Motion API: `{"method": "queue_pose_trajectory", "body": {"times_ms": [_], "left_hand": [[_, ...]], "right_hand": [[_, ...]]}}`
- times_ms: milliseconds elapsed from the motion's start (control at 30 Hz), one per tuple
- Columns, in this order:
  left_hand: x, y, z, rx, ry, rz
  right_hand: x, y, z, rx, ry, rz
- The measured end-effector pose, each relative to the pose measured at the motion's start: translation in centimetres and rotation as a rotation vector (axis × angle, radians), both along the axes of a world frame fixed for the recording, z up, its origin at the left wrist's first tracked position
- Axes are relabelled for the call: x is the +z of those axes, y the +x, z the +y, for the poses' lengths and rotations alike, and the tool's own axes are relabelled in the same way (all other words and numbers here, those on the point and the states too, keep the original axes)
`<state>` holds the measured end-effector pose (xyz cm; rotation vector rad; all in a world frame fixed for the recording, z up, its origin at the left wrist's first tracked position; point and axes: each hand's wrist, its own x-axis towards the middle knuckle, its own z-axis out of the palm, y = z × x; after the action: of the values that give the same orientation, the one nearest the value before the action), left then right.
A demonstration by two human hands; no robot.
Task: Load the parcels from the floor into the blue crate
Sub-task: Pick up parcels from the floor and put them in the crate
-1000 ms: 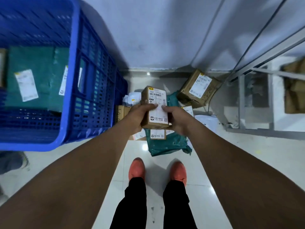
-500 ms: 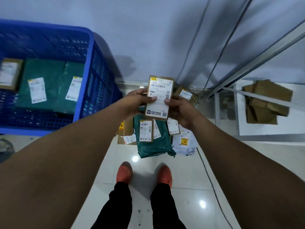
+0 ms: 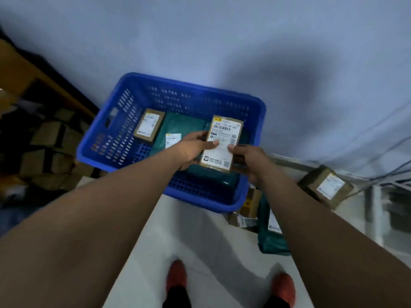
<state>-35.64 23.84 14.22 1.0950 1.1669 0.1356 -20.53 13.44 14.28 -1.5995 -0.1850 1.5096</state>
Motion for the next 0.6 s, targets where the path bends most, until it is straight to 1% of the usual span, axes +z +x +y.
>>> {"method": "queue_pose_trajectory", "body": {"times_ms": [67,200,333,433,533,600], "left_hand": [[-1.0,-3.4,1.8,0.054,0.001,0.008],[-4.1,-9.5,5.7,0.107,-0.006,0.089],[-7.4,-12.8,8.8,0.094,0.035,0.164],[-10.0,-14.9,12.2,0.135,0.038,0.236],[-13.1,-16.4,15.7,0.127,-0.009,0.293],[-14.4,-17.5,16.8,0.134,-0.045,0.295]], "right_hand": [[-1.4,-3.8,2.7,0.001,-0.032,0.006],[-5.8,-10.8,7.6,0.007,-0.099,0.037],[-10.0,-14.5,12.0,0.015,-0.144,0.076],[-13.0,-16.8,15.6,0.098,-0.169,0.114],[-16.3,-18.9,18.8,0.138,-0.193,0.105],[-17.7,-20.4,19.8,0.196,-0.217,0.094]]}}
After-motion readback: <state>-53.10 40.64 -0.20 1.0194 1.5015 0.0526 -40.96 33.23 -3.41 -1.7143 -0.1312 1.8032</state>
